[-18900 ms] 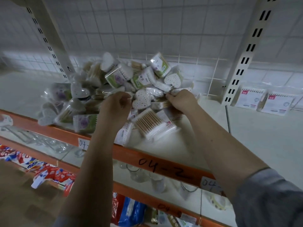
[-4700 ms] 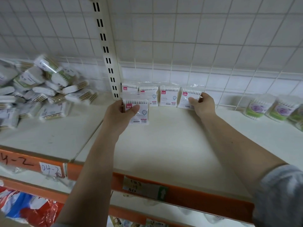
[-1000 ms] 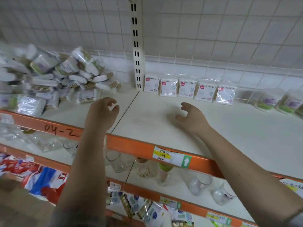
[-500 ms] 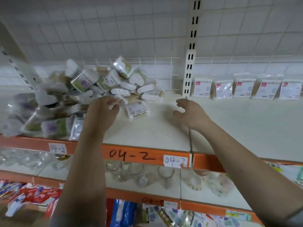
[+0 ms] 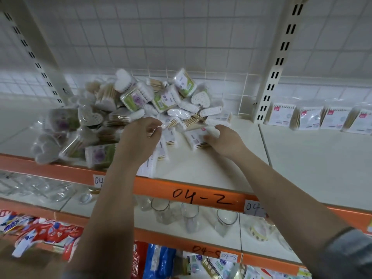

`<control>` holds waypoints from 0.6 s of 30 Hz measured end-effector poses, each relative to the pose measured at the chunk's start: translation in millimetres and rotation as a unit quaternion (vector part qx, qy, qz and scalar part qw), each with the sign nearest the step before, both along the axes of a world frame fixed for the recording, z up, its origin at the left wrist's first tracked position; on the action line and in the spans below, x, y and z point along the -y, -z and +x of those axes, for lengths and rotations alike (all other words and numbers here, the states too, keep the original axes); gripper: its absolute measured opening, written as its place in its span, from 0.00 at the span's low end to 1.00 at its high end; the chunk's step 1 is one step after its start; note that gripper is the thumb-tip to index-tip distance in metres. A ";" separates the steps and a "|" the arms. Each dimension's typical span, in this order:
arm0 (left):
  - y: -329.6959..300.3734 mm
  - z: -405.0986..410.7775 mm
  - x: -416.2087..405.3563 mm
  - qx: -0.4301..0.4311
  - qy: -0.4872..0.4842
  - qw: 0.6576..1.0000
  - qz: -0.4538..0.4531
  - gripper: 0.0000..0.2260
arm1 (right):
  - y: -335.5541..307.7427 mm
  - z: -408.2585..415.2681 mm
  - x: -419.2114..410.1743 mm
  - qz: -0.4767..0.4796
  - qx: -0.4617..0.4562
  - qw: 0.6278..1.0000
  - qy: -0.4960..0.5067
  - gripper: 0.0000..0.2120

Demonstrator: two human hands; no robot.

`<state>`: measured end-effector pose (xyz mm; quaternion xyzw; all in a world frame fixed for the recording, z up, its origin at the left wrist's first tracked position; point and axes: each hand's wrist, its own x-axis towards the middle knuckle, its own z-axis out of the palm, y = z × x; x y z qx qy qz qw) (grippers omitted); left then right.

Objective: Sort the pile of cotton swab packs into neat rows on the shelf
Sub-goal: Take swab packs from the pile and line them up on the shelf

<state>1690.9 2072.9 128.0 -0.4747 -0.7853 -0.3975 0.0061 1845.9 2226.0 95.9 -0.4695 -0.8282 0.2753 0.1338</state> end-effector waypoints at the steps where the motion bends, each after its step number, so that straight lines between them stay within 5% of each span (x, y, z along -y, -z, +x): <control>1: -0.1 -0.7 1.0 -0.006 0.000 1.000 0.008 0.08 | 0.8 -2.7 -2.2 -0.006 0.007 1.000 0.006 0.30; 8: 0.3 -7.9 13.3 -0.036 -0.051 0.997 0.045 0.08 | 7.1 -18.2 -6.8 -0.010 0.026 0.999 0.027 0.35; 18: 2.6 -20.6 22.4 -0.046 -0.085 0.993 0.070 0.08 | 3.9 -22.2 3.1 -0.096 -0.180 0.975 0.089 0.35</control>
